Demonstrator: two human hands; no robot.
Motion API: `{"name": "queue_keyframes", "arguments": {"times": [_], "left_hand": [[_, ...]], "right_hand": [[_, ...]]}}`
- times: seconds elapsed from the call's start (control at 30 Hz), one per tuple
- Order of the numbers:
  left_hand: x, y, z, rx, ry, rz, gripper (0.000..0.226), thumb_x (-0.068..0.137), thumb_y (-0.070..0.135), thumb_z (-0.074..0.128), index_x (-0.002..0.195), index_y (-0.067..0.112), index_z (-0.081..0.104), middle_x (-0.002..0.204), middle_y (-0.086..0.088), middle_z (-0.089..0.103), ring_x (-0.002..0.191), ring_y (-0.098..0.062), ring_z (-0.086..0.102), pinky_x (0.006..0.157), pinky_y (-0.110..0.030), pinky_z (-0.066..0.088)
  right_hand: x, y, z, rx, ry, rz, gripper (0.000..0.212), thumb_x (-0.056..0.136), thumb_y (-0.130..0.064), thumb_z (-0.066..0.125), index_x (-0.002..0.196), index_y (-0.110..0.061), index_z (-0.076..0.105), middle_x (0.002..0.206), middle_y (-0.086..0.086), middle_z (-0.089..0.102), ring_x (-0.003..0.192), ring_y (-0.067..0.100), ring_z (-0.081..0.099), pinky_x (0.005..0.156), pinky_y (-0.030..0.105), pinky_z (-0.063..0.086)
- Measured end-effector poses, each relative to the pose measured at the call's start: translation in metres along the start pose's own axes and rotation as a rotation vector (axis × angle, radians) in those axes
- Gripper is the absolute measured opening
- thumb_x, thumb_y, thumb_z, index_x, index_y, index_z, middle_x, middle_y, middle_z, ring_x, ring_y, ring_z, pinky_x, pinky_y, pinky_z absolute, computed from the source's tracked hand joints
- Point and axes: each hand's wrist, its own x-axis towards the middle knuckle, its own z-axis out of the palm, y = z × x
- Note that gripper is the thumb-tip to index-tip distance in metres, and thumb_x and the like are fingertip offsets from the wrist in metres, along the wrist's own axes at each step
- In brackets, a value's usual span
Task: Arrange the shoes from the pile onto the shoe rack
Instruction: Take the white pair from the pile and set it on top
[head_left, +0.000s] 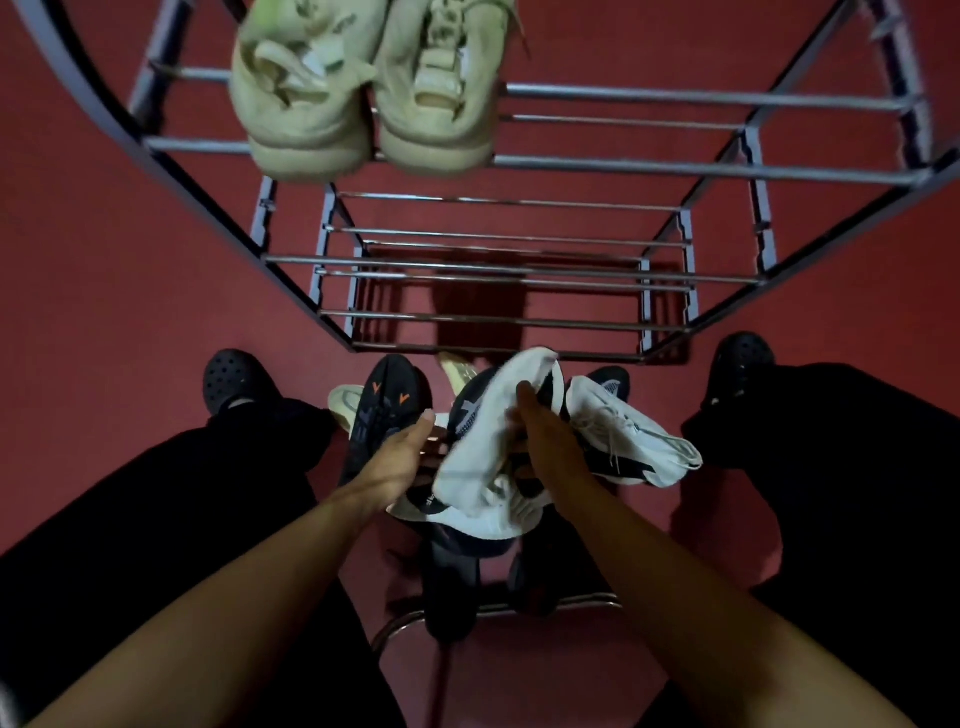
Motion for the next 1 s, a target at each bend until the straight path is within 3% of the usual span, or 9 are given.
{"name": "queue_keyframes", "arguments": {"times": [0.1,0.17,0.3,0.43,0.5,0.6,0.73,0.87,1.0], "left_hand": [[0.000,-0.003,-0.007,-0.033,0.002,-0.008,0.038,0.102,0.043,0.049,0.105,0.010,0.069,0.094,-0.002,0.072,0.087,-0.015,0.066,0.075,-0.028,0.050],[0.005,-0.019,-0.017,0.055,-0.022,0.016,0.036,0.095,0.039,0.061,0.102,0.004,0.066,0.092,-0.008,0.068,0.084,-0.017,0.063,0.076,-0.030,0.050],[0.013,-0.039,-0.029,0.379,0.017,0.047,0.043,0.088,0.048,0.069,0.121,0.022,0.061,0.112,0.004,0.068,0.099,-0.010,0.067,0.085,-0.028,0.055],[0.015,-0.034,-0.019,0.719,0.075,0.479,0.059,0.085,0.055,0.070,0.137,0.037,0.049,0.136,0.018,0.040,0.124,-0.001,0.044,0.103,-0.023,0.041],[0.019,-0.033,-0.009,1.043,0.065,0.641,0.056,0.085,0.063,0.063,0.132,0.035,0.054,0.145,0.014,0.033,0.133,-0.010,0.034,0.104,-0.031,0.042],[0.029,-0.034,0.000,1.376,0.095,0.583,0.063,0.080,0.076,0.053,0.120,0.028,0.057,0.145,0.008,0.031,0.133,-0.018,0.030,0.102,-0.038,0.042],[0.037,-0.028,0.006,1.364,0.129,0.472,0.053,0.070,0.074,0.063,0.101,0.032,0.058,0.130,0.011,0.030,0.119,-0.017,0.033,0.096,-0.036,0.043],[0.039,-0.028,0.009,1.464,0.156,0.510,0.049,0.066,0.071,0.065,0.097,0.034,0.057,0.120,0.006,0.032,0.105,-0.017,0.035,0.086,-0.032,0.046],[0.047,-0.033,0.005,1.477,0.140,0.540,0.051,0.066,0.066,0.065,0.101,0.032,0.053,0.118,0.004,0.037,0.098,-0.017,0.032,0.083,-0.032,0.047]], "right_hand": [[0.006,0.003,0.007,0.105,-0.159,0.054,0.057,0.098,-0.059,0.039,0.116,-0.011,0.064,0.112,0.005,0.069,0.084,0.022,0.066,0.068,0.036,0.053],[0.012,0.021,0.004,0.015,-0.120,0.060,0.056,0.095,-0.059,0.044,0.107,-0.010,0.067,0.104,0.007,0.071,0.081,0.023,0.067,0.072,0.039,0.054],[0.027,0.064,-0.035,-0.264,0.256,-0.108,0.028,0.091,-0.032,0.054,0.070,-0.014,0.058,0.069,0.004,0.062,0.068,0.022,0.060,0.065,0.037,0.047],[0.040,0.073,-0.091,-0.554,0.520,-0.324,0.014,0.083,-0.019,0.068,0.073,-0.009,0.065,0.069,-0.003,0.062,0.065,0.014,0.063,0.057,0.027,0.047],[0.049,0.079,-0.116,-0.623,0.508,-0.288,0.014,0.076,-0.022,0.073,0.075,-0.010,0.066,0.070,-0.003,0.064,0.063,0.014,0.065,0.056,0.034,0.056],[0.069,0.100,-0.150,-0.593,0.420,-0.103,0.029,0.067,-0.036,0.073,0.084,-0.016,0.063,0.079,-0.002,0.066,0.074,0.020,0.068,0.065,0.040,0.057],[0.072,0.103,-0.175,-0.587,0.357,0.141,0.073,0.069,-0.028,0.086,0.128,-0.017,0.044,0.116,0.003,0.051,0.114,0.030,0.057,0.091,0.039,0.049],[0.075,0.108,-0.198,-1.061,0.338,0.174,0.084,0.073,-0.047,0.079,0.140,-0.018,0.037,0.146,0.010,0.035,0.134,0.034,0.037,0.105,0.041,0.036],[0.087,0.103,-0.222,-0.937,0.263,0.261,0.059,0.077,-0.030,0.079,0.124,-0.005,0.055,0.126,0.016,0.057,0.116,0.034,0.055,0.092,0.035,0.045]]}}
